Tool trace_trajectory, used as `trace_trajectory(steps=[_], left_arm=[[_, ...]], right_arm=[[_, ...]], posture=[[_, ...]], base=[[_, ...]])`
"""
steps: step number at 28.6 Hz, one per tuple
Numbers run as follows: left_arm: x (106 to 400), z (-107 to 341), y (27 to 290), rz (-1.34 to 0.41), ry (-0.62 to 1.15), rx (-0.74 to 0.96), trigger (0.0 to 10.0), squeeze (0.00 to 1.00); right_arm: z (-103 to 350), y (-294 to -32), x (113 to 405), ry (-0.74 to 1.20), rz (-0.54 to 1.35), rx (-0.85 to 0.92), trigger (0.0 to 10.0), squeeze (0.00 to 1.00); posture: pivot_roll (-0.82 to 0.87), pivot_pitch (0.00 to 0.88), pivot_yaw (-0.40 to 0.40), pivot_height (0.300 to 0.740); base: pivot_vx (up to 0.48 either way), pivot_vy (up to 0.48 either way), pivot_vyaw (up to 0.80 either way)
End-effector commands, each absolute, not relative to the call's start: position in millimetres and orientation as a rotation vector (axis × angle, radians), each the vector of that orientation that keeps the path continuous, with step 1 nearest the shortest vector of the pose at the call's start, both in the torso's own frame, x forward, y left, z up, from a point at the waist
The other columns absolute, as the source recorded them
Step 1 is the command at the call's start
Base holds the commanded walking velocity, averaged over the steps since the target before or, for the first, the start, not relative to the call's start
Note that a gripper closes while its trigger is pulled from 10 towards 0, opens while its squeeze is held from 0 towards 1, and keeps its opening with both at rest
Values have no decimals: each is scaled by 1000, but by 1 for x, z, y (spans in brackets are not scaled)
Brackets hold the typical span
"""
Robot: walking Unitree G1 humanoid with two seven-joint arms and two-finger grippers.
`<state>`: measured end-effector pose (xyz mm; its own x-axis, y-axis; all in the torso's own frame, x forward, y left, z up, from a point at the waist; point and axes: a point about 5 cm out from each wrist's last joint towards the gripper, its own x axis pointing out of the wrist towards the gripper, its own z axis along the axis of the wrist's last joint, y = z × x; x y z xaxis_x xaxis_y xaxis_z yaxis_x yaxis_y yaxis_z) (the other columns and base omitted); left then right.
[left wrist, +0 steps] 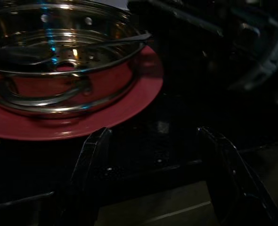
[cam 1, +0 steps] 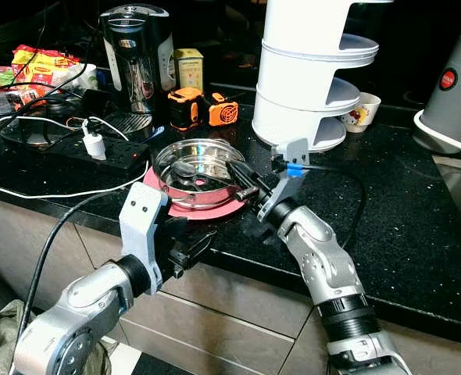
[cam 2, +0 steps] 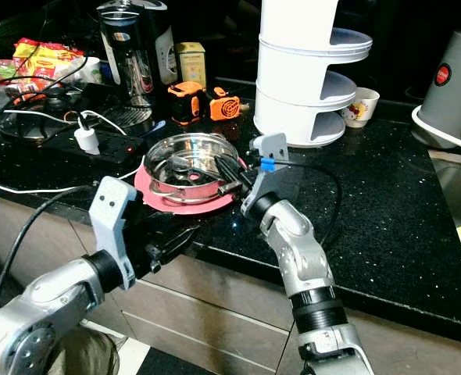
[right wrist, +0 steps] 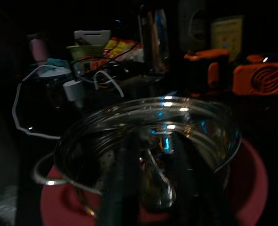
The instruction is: Kitchen organization
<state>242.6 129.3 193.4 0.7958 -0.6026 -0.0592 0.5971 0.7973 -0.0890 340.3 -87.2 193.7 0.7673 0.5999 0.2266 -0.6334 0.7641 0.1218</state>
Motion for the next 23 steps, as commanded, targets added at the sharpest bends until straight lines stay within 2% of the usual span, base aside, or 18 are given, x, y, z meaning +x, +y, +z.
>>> trace_trajectory(steps=[1,4,5,6,19,20,21,23], left_arm=[[241,195,131,-641,85,-49,10000,0],[241,196,131,-636,84,-50,10000,0],[241,196,131,-635,83,-50,10000,0],[241,196,131,-634,83,-50,10000,0],[241,197,131,-625,79,-54,10000,0],[241,197,131,-625,78,-55,10000,0],[241,198,131,-624,78,-55,10000,0],[241,198,131,-625,77,-54,10000,0]], right_arm=[[197,-89,339,-199,681,213,10000,1000],[196,-86,337,-185,708,194,10000,1000],[195,-85,337,-180,720,185,10000,537],[194,-84,336,-176,725,172,10000,0],[183,-87,338,-139,690,70,10000,0],[183,-87,338,-144,686,66,5765,0],[183,-88,338,-152,681,65,0,0],[184,-88,338,-163,676,62,0,0]], posture=[[98,0,-23,740],[101,0,-25,740],[101,0,-25,740],[102,0,-25,740],[103,0,-27,740],[103,0,-27,740],[103,0,-27,740],[103,0,-27,740]], base=[[0,0,0],[0,0,0],[0,0,0],[0,0,0],[0,0,0],[0,0,0],[0,0,0],[0,0,0]])
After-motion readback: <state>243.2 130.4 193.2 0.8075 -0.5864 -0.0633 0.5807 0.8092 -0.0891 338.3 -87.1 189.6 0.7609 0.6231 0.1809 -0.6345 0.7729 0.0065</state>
